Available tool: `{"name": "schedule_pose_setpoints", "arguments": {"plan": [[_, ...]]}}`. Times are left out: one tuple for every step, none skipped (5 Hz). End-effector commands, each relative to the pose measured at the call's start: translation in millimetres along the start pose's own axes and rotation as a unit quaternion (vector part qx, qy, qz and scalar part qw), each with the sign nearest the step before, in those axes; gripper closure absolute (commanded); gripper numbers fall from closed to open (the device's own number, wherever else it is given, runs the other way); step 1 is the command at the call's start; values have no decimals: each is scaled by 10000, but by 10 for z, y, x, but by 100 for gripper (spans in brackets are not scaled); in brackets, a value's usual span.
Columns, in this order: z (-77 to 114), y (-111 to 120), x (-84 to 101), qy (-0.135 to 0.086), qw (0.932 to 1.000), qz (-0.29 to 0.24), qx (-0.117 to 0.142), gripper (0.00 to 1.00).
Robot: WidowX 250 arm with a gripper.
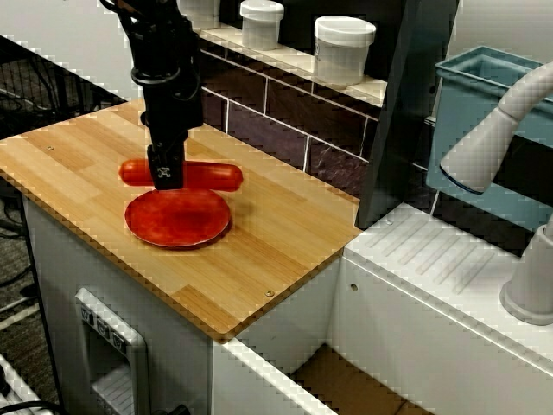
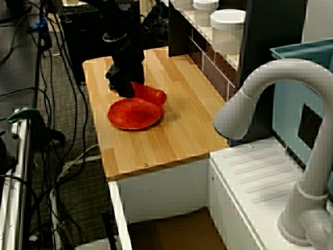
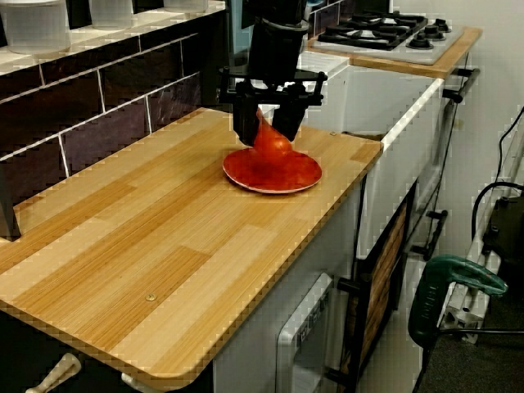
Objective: Put the object on the plate
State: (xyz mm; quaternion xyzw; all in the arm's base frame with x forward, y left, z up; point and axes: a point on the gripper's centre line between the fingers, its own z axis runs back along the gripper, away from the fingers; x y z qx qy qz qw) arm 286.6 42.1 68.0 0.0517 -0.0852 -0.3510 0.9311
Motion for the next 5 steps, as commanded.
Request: {"name": "schedule_pose_setpoints", "arguments": {"plan": [[117, 0, -93, -69, 9998, -119, 154, 100], [58, -9, -98, 31, 9999, -60, 137, 90], [58, -9, -98, 31, 9999, -60, 137, 0], [58, -9, -98, 31, 9999, -60, 137, 0], [58, -9, -98, 31, 9999, -60, 137, 0]]}}
